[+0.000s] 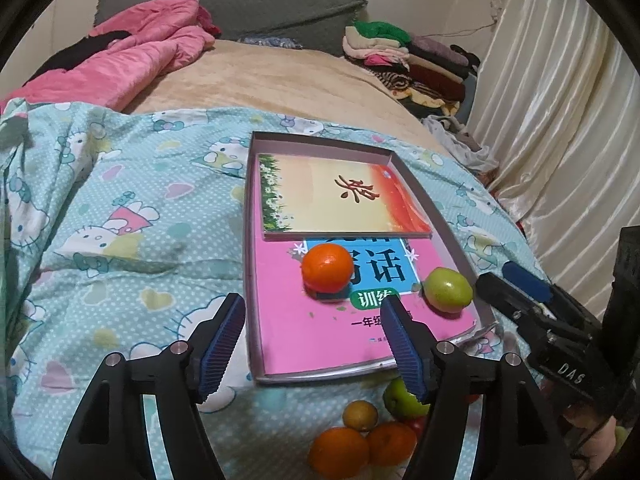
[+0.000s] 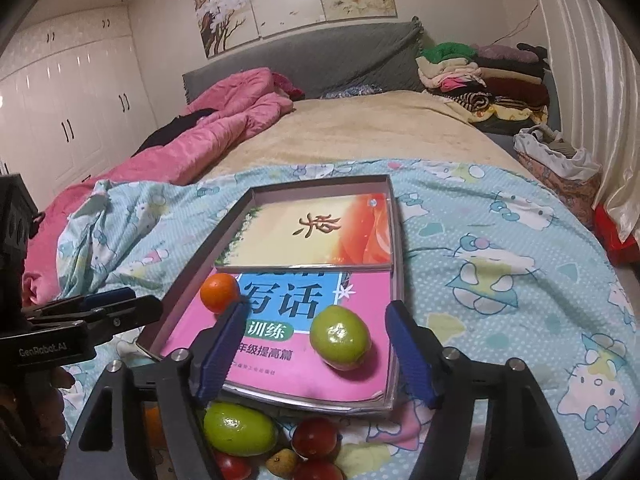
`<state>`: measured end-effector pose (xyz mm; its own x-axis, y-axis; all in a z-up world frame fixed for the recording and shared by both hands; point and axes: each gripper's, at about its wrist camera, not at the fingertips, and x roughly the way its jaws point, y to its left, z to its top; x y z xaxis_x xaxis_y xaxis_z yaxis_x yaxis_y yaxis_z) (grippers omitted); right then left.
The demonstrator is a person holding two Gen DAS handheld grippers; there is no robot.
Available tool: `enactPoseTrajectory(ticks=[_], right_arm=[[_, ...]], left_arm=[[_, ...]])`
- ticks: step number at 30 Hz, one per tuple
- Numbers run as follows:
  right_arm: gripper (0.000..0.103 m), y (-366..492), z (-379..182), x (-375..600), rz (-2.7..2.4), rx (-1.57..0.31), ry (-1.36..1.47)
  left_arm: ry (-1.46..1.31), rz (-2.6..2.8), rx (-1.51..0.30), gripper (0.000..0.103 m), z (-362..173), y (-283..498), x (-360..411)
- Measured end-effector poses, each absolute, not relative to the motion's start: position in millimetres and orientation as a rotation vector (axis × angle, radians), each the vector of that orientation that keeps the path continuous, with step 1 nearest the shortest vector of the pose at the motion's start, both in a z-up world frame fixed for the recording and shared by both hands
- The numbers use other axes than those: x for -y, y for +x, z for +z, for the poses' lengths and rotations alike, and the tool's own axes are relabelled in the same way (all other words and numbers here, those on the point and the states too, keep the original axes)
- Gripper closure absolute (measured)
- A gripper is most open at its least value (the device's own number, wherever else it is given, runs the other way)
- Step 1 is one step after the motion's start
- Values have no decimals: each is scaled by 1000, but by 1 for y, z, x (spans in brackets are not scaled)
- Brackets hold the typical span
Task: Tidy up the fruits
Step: 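Lower and release the orange onto the pink book while the right tool releases the pear beside it, then withdraw both open tools from the box back toward the fruit cluster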
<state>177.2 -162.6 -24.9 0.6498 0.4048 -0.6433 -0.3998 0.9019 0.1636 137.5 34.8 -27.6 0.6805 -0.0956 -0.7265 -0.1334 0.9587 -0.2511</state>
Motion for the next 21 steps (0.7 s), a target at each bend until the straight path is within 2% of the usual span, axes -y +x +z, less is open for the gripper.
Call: enactPoseTrajectory(ticks=[2, 6, 21], right_arm=[[29, 176, -22, 165, 449, -725, 12], [22, 172, -18, 175, 425, -724, 45], [21, 148, -18, 186, 365, -831, 37]], left_arm=[[-296, 27, -828, 27, -27, 136, -36], [-306, 23, -822, 25, -26, 130, -37], [-294, -21, -918, 25, -35, 112, -36]])
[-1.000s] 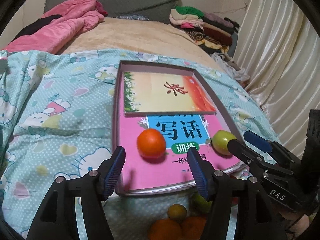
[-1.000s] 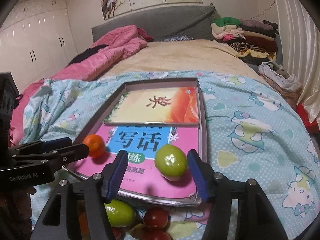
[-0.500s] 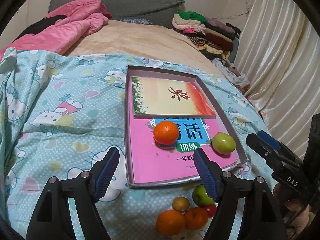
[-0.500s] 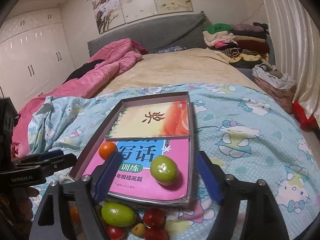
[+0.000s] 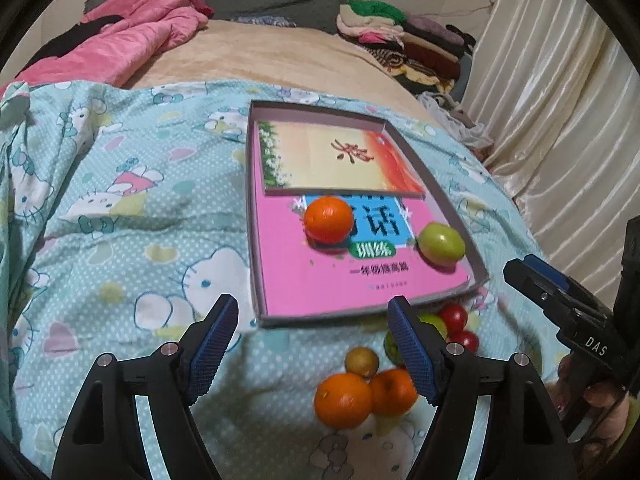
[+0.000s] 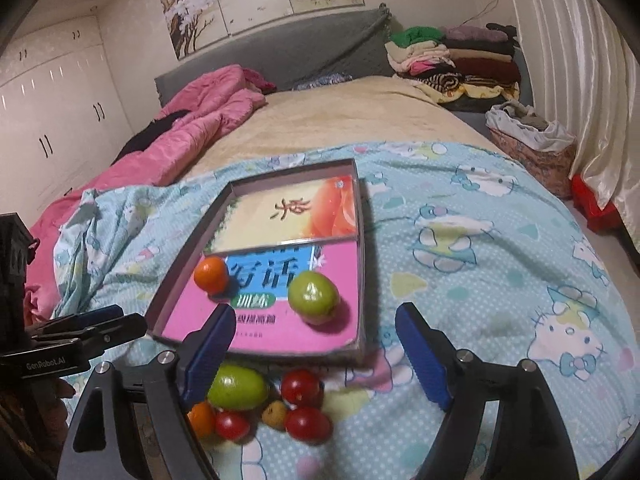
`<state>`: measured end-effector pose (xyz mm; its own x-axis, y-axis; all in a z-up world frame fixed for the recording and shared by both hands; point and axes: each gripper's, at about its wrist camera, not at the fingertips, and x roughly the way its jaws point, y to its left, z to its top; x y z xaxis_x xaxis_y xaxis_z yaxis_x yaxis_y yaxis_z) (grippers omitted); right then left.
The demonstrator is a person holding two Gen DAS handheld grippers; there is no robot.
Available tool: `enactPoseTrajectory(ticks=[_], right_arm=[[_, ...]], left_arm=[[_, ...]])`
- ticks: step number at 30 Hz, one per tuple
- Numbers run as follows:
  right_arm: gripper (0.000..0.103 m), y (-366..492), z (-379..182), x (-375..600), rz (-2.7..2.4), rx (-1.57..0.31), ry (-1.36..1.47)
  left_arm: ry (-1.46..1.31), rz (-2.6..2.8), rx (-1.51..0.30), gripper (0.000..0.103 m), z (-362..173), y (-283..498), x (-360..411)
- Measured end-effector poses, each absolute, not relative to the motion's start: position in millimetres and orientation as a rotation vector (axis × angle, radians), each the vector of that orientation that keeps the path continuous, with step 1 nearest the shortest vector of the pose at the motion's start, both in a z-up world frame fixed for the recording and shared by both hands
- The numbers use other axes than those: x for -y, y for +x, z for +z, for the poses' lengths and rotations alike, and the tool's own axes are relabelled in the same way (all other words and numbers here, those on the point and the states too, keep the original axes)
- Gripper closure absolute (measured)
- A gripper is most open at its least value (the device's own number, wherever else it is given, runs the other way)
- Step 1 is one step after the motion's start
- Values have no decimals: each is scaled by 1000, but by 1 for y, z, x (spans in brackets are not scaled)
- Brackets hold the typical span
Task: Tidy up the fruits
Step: 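Withdraw both open tools from the box back toward the fruit cluster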
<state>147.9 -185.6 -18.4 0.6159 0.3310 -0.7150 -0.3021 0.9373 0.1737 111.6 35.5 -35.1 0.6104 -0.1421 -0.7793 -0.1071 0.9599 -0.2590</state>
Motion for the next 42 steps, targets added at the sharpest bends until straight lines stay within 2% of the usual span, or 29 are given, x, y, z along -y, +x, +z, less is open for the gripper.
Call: enactPoseTrajectory(ticks=[12, 31, 37, 39, 42], right_arm=[[21, 129, -26, 181, 336, -887, -29], [21, 123, -43, 175, 315, -975, -103], [21, 121, -45, 171, 324, -984, -122], [21, 121, -46, 171, 322, -988, -125], [21, 121, -48, 172, 316, -998, -130]], left_arm=[[-293, -42, -980, 25, -43, 97, -35], [-148, -77, -1108, 25, -63, 92, -9], [-124, -96, -1133, 30, -67, 92, -4], [-119, -102, -1145, 37, -70, 92, -3], [-132, -119, -1159, 40, -73, 93, -2]])
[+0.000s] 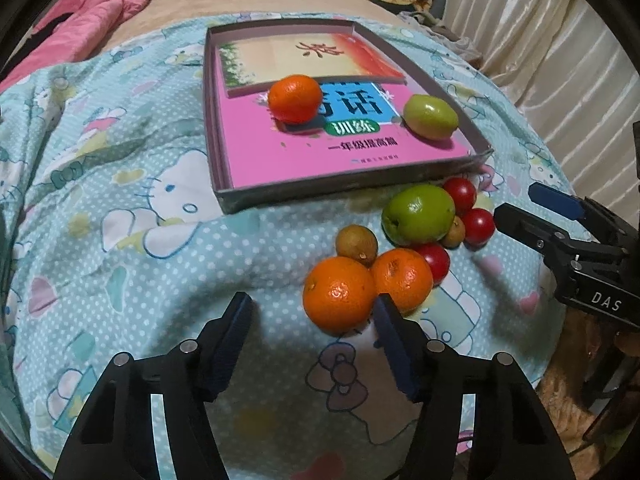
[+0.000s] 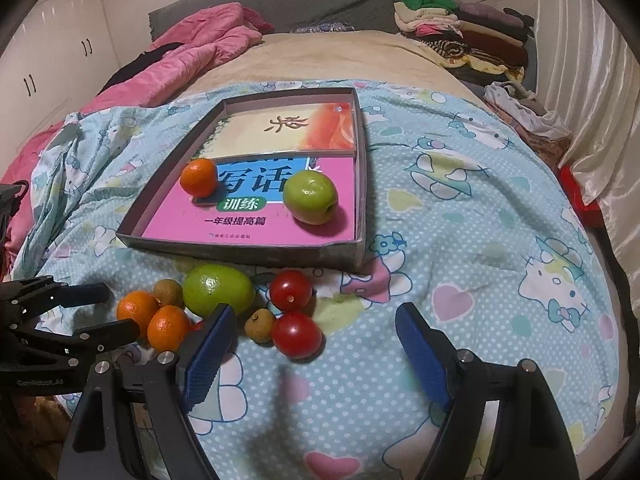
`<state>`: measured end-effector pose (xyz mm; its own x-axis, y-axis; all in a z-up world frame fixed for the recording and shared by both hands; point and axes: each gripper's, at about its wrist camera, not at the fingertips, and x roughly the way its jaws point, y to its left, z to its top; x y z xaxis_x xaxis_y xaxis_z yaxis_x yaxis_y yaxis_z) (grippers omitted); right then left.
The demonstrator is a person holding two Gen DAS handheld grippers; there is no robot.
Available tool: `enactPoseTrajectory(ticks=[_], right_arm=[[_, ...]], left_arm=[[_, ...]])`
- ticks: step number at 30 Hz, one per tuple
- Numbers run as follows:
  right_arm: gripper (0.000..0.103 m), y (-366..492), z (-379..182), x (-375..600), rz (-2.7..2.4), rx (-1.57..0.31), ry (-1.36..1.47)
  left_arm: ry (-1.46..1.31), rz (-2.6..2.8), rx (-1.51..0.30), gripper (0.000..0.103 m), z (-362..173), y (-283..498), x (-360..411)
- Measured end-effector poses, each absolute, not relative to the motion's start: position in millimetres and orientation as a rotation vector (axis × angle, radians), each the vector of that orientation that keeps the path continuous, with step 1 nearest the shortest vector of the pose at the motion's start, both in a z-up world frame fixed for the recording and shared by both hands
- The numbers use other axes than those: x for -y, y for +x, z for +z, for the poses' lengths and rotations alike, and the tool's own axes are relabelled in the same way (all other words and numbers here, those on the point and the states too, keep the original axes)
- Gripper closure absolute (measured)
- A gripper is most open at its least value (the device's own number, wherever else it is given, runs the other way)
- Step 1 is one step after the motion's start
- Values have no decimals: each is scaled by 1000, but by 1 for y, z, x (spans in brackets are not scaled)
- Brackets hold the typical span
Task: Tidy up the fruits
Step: 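Withdraw both open tools from the box back toward the fruit cluster, then grasp another mandarin orange with the left tool while the right tool grasps a red tomato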
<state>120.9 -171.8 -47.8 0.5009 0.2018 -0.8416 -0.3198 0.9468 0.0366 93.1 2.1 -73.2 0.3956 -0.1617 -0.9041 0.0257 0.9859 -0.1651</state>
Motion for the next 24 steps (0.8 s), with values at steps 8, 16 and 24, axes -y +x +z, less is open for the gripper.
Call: enactPoseTrajectory(ticks=[8, 16, 24], right_arm=[[32, 124, -60, 174, 305, -1062, -140], [50, 127, -74, 170, 323, -1131, -159], [55, 132, -82, 164, 354, -1149, -161]], left_arm=[[-109, -145, -1153, 54, -77, 96, 7], [-119, -136, -1151, 56, -78, 99, 6], [-102, -142, -1179, 56, -84, 100, 12]])
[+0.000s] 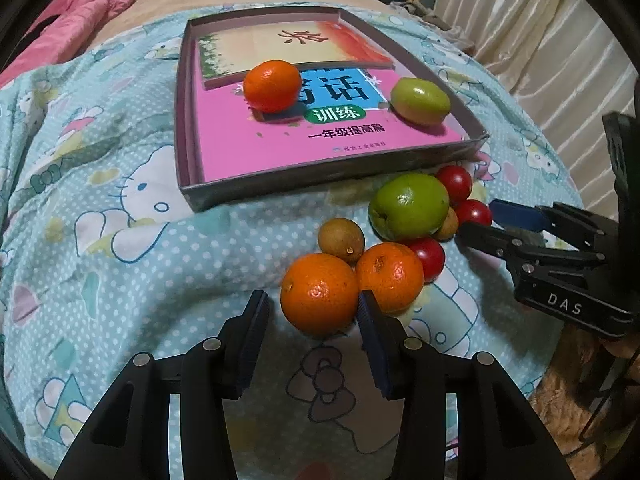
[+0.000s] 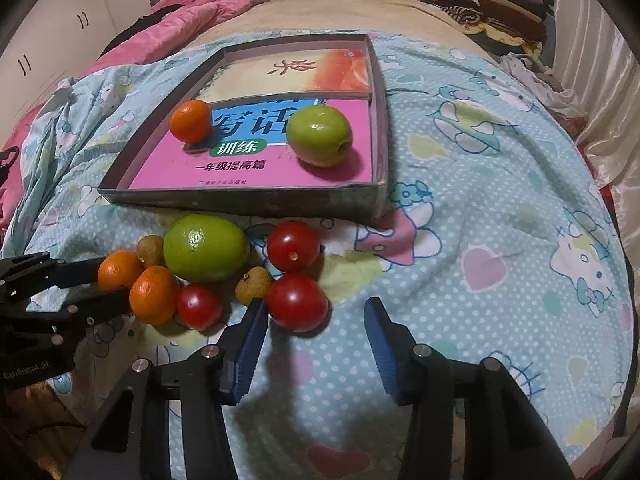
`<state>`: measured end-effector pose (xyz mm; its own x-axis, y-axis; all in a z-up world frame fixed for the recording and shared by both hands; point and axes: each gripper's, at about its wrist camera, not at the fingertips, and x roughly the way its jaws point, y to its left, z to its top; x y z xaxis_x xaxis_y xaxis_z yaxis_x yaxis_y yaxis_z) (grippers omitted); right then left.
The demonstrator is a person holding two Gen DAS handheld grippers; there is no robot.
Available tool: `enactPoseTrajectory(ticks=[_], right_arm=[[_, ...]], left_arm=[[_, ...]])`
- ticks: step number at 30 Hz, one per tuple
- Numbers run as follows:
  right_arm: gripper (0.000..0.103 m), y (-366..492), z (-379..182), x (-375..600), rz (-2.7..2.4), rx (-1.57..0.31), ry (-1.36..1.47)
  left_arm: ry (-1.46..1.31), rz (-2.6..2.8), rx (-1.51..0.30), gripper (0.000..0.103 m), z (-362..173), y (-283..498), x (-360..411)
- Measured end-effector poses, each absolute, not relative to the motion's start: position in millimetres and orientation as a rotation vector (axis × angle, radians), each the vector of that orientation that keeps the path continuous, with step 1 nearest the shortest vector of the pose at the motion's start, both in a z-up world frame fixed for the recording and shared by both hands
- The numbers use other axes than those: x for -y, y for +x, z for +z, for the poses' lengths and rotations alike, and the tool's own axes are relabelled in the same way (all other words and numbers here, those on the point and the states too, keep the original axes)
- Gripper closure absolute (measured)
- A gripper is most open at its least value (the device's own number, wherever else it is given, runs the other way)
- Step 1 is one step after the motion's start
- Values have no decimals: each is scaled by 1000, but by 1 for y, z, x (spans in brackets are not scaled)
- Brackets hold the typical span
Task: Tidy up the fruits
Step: 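Grasp another mandarin orange with the left tool while the right tool grasps a red tomato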
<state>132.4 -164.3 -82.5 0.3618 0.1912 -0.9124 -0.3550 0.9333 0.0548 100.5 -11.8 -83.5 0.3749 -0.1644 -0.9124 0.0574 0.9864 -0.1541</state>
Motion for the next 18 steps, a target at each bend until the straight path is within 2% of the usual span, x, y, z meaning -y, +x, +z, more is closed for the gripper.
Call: enactPoseTrajectory(ticks=[7, 13, 18], right_arm=[[62, 138, -86, 158, 370, -1141, -177], [63, 141, -87, 159, 375, -1138, -167], [63, 143, -88, 160, 381, -1140, -160]], left_arm=[[-95, -123, -1181, 58, -89, 111, 13], [-73, -109, -1184, 60, -93, 115, 18], [-74, -104, -1177, 65, -94, 120, 20]])
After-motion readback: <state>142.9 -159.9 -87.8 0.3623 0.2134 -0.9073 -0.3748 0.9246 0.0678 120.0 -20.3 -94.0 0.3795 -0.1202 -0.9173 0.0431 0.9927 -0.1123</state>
